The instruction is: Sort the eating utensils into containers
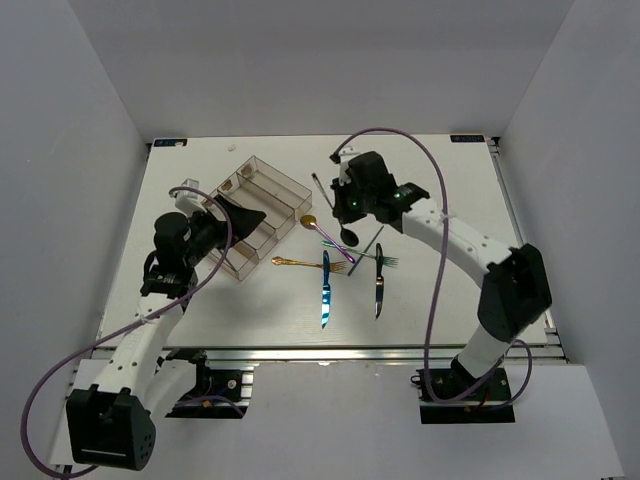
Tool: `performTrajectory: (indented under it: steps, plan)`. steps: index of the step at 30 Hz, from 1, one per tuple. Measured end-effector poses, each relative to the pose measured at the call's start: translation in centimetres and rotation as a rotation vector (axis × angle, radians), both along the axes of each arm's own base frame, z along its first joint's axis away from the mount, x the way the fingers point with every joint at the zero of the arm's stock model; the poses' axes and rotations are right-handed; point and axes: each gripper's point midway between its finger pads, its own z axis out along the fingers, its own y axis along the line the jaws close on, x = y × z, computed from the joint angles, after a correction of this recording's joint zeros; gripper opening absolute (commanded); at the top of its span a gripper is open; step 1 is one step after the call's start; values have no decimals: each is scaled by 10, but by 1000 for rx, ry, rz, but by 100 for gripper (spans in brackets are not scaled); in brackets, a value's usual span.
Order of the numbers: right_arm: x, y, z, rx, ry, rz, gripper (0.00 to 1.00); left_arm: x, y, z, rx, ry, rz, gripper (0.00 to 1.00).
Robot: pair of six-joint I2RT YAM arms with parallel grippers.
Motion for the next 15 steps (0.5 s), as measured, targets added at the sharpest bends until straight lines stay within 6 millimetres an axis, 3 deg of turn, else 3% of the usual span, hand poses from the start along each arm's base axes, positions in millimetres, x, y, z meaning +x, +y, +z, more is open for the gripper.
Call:
performTrajectory:
  steps: [2,5,8,11,15]
  plan:
    - [-26,20,21,79,-17,57,0,-2,-21,14,-56,-40,-74,98]
    - [-67,50,35,151,-2,154,0,-7,-48,29,-109,-88,-171,98]
    - [-92,73,40,187,14,221,0,-11,-66,30,-126,-92,-225,95]
    - [-106,83,42,202,27,250,0,-11,-71,22,-120,-66,-235,90]
    - [-121,92,44,210,37,285,0,-6,-70,14,-111,-43,-213,60]
